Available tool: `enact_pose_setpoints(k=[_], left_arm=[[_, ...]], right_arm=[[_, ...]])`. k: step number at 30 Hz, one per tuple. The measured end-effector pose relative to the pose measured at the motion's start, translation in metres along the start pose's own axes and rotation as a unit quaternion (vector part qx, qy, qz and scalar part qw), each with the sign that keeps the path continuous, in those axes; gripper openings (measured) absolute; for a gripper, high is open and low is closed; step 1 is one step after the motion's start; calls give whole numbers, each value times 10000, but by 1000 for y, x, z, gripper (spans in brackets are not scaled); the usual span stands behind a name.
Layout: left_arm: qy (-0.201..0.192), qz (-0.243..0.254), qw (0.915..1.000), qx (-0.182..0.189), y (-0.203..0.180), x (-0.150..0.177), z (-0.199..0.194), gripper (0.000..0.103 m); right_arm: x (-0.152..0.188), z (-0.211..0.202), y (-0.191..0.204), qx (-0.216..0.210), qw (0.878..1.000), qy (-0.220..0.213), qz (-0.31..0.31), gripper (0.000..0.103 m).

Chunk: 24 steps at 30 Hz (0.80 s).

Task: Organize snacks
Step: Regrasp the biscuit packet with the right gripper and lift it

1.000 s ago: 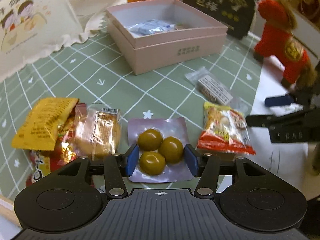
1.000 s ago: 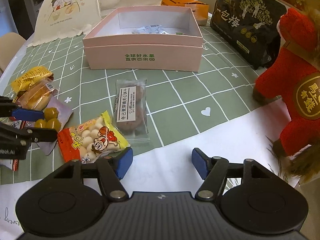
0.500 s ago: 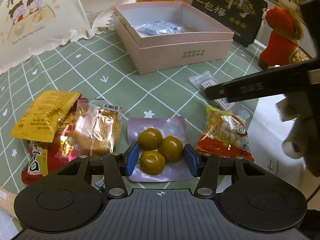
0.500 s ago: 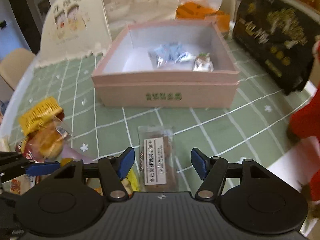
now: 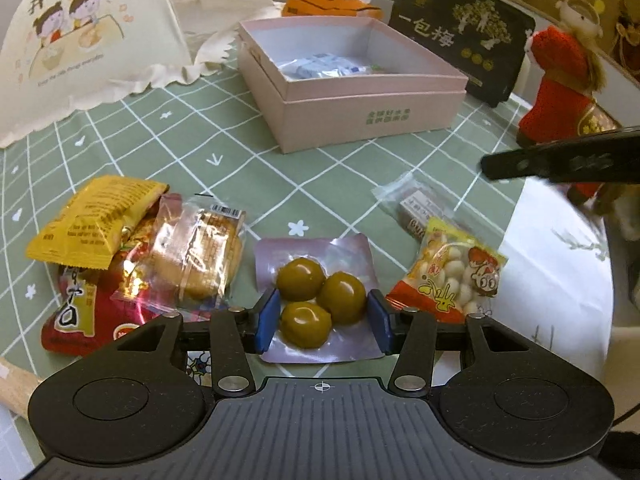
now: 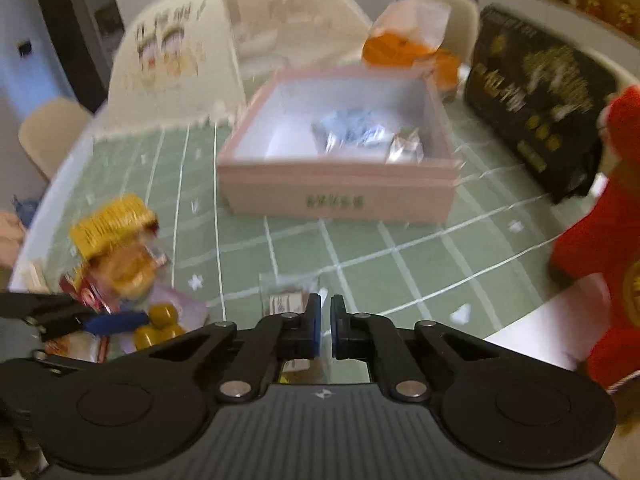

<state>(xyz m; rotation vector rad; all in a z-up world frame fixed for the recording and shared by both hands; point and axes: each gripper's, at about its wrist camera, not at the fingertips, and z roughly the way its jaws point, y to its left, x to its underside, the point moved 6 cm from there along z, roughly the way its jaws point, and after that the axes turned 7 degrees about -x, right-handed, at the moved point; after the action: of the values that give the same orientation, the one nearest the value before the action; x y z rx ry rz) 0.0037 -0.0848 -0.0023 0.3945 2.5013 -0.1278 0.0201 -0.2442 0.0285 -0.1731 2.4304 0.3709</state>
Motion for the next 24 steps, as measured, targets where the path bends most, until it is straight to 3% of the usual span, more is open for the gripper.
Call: enact_pose_setpoints(k=[3,8,13,17,24], left_arm=[[-28,-115,9999,50,1,-2,-1,52],[-259,-168,9994,145,0,-8,-18,52],[-277,-287,9989,246,2,-10,-27,52],[-284,-298,9989,216,2,-10,-32,52],[-175,-413,9988,204,8,-9,-31,52]], right_arm=[[-4,-12,-7,99,9998,-195,-16,5],[4,-7,-26,312,9993,7,223,8],[12,11,-29,150,9990,274,308,39],[5,27,-12,-200,9992,312,165,40],[5,63,19,-277,9972,659,-221,41]])
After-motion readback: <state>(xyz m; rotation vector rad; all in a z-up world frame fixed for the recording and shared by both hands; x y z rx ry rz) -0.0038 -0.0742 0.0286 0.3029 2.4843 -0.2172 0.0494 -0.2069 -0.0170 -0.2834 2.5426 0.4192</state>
